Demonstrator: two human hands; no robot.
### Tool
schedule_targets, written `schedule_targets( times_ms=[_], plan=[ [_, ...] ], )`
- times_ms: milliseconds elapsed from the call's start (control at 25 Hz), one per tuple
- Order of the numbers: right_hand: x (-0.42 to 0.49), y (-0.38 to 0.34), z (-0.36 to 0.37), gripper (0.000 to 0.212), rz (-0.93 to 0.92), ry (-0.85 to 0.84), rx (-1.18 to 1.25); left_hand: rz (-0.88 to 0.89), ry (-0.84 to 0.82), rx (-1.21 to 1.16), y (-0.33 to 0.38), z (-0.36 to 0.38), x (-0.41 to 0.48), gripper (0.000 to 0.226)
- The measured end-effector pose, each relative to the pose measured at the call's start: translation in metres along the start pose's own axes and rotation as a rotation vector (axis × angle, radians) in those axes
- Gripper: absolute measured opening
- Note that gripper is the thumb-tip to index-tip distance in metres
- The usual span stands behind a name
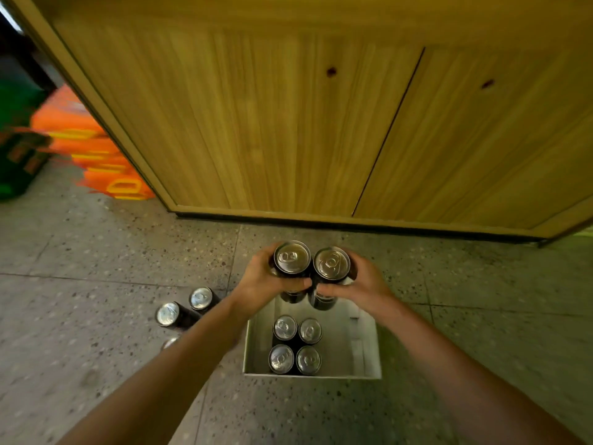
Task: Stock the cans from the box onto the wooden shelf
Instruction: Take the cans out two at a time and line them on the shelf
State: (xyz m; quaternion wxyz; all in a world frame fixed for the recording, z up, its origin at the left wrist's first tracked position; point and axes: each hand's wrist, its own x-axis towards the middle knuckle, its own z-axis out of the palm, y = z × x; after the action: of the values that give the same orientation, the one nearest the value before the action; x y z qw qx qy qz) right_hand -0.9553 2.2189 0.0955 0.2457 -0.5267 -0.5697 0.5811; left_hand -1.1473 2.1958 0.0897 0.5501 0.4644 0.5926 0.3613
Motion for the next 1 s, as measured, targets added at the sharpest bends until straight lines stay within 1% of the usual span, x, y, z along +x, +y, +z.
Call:
schedule_targets(
  times_ms=[200, 320, 400, 480, 600, 680, 720, 800, 880, 1000],
  plan=[
    [-0.075, -0.21, -0.046, 0.053, -0.033, -0.005, 0.045, 0.068, -0.065, 0.007, 0.213, -0.035, -0.07, 0.054],
    [-0.119, -0.331, -0.069, 0.052, -0.034, 0.054, 0.073, 0.091, -0.067, 0.0, 0.336, -0.059, -0.114, 0.06],
    [-0.15, -0.408, -0.082, 0.055, -0.033, 0.109, 0.076, 0.097, -0.078, 0.001, 0.416, -0.073, -0.145, 0.059],
    [-0.174, -0.476, -0.092, 0.059, -0.038, 0.157, 0.08, 0.123, -0.08, -0.008, 0.488, -0.083, -0.17, 0.047],
    [-0.205, -0.568, -0.109, 0.073, -0.079, 0.225, 0.08, 0.188, -0.139, 0.017, 0.587, -0.097, -0.2, 0.044],
    [-0.224, -0.622, -0.117, 0.071, -0.132, 0.264, 0.044, 0.255, -0.157, 0.074, 0.642, -0.105, -0.214, 0.055],
    [-0.232, -0.646, -0.121, 0.066, -0.166, 0.279, 0.031, 0.285, -0.172, 0.073, 0.664, -0.108, -0.217, 0.055],
    [-0.242, -0.686, -0.128, 0.058, -0.23, 0.318, 0.035, 0.331, -0.145, 0.059, 0.706, -0.11, -0.218, 0.047],
    [-0.244, -0.713, -0.136, 0.055, -0.275, 0.347, 0.044, 0.354, -0.122, 0.045, 0.736, -0.109, -0.214, 0.039],
    [-0.226, -0.738, -0.158, 0.056, -0.309, 0.359, 0.049, 0.394, -0.099, 0.001, 0.769, -0.106, -0.195, 0.044]
  ],
)
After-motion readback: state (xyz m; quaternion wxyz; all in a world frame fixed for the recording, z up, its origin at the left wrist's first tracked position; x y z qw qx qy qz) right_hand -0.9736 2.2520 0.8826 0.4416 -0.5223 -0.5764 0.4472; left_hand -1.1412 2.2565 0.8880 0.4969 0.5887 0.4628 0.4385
